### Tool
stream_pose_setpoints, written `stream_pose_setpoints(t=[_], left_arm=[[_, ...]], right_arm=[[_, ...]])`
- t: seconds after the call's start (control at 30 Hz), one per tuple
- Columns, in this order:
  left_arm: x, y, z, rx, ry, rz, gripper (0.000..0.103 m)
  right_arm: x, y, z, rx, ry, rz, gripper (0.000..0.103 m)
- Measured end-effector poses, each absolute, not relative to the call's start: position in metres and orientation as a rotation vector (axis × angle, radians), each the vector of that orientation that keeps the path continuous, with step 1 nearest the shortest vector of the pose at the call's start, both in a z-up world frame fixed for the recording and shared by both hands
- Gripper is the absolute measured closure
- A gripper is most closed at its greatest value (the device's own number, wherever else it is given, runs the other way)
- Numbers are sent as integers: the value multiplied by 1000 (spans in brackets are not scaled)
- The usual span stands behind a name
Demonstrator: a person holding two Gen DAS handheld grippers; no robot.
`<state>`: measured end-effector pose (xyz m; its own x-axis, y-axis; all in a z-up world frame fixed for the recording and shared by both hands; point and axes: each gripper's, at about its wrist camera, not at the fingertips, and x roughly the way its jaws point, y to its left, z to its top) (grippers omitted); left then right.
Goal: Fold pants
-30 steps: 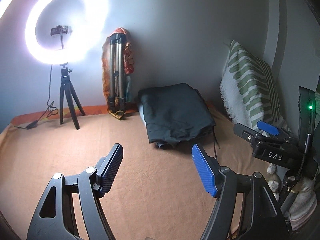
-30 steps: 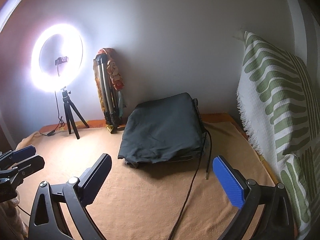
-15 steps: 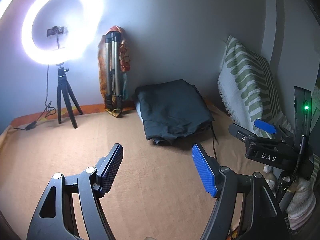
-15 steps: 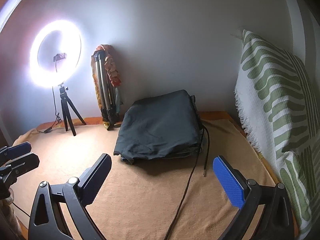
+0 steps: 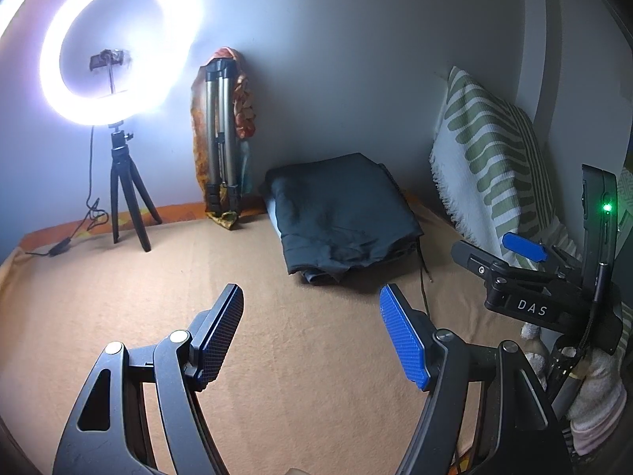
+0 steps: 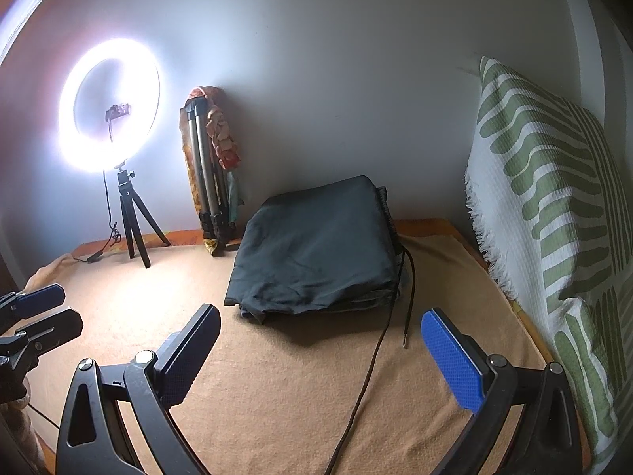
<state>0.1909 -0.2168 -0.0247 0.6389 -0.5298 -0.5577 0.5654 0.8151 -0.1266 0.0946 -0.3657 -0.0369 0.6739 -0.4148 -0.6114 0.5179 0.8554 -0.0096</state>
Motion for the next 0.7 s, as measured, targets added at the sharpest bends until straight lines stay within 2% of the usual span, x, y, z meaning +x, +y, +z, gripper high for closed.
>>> stream_pose_setpoints(t=[0.7], left_arm=[[187,-223,-27,82,625,-633,31]], right_arm=[[96,-368,-41,179,657,-520,0]])
